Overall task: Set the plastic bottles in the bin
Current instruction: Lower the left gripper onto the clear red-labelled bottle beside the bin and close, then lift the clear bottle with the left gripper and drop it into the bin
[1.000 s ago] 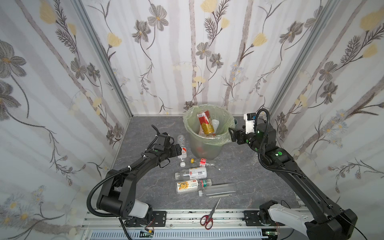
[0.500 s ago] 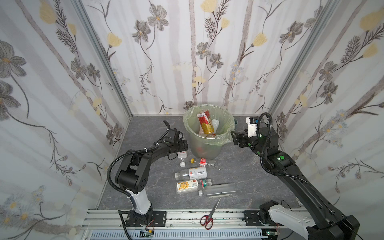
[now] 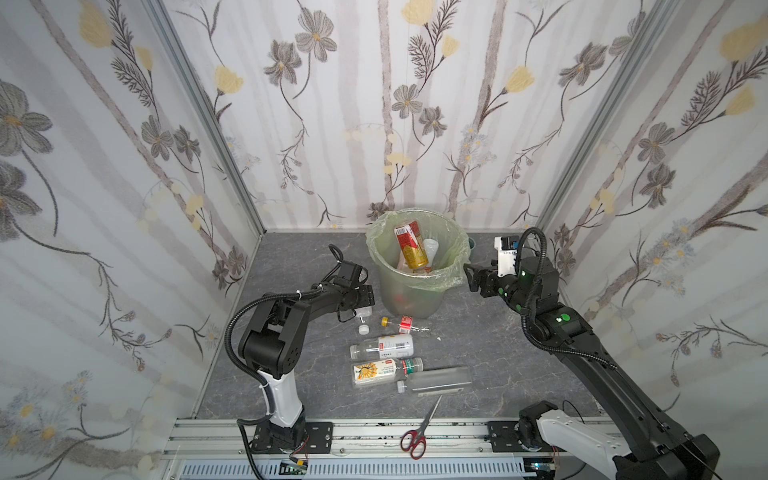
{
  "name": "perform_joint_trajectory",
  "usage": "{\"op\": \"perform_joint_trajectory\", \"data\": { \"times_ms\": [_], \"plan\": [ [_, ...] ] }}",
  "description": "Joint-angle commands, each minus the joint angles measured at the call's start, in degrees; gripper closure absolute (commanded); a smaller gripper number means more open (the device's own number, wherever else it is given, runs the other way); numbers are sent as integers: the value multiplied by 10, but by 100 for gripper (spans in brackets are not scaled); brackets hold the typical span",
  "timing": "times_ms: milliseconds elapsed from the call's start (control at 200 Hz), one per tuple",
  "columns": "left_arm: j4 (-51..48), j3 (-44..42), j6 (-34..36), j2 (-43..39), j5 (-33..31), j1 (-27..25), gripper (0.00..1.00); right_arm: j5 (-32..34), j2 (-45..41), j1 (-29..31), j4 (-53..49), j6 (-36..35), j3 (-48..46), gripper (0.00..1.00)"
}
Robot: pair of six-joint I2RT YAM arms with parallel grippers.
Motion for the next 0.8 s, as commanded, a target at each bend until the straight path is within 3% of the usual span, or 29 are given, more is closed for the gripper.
{"op": "perform_joint_trajectory", "data": {
  "times_ms": [0, 110, 510, 795],
  "plan": [
    [6, -3, -5, 1, -11, 0, 30, -4, -2, -1, 24, 2, -1, 12],
    [3, -5, -4, -6, -11, 0, 37, -4, -3, -2, 24, 2, -2, 12],
    [-64, 18, 12, -134, -57, 2, 37, -10, -3, -3, 27, 4, -5, 12],
    [-123, 94, 27, -238, -94, 5, 37, -13, -8, -2, 27, 4, -9, 12]
  ]
}}
